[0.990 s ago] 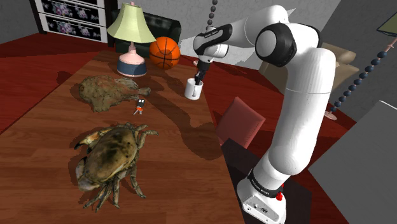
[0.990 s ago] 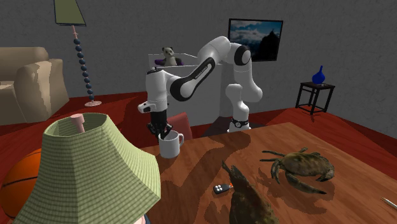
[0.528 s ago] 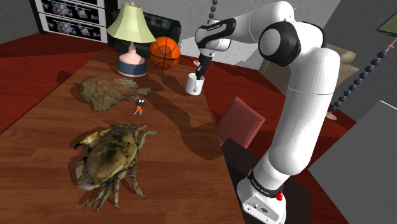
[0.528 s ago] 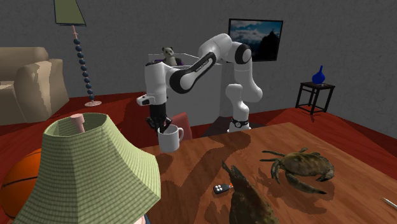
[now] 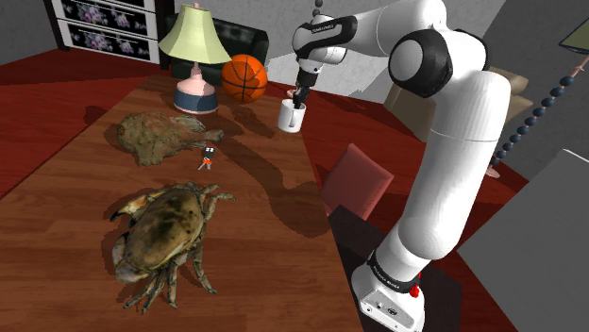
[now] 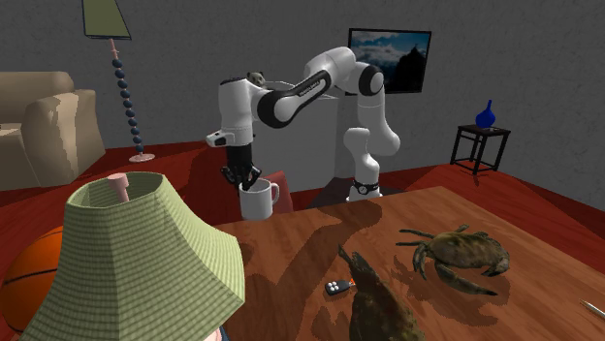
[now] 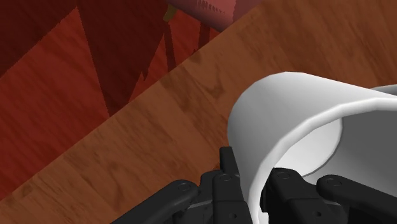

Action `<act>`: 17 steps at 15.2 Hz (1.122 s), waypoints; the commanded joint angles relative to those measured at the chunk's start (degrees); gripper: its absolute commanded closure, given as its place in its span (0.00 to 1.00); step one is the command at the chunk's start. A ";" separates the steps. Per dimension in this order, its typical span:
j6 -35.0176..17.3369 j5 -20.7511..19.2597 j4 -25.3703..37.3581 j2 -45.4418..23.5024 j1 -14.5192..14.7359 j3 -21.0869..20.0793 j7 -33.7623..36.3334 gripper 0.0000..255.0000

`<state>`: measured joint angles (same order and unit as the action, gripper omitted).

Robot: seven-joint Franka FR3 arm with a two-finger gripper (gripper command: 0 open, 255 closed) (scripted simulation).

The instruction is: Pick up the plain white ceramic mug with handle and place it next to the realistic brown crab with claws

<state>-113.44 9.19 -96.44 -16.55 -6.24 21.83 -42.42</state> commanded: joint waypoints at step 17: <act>13.40 -0.91 12.40 1.17 -0.46 0.46 1.21 1.00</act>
<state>-100.80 8.24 -84.94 -15.25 -6.62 22.28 -41.24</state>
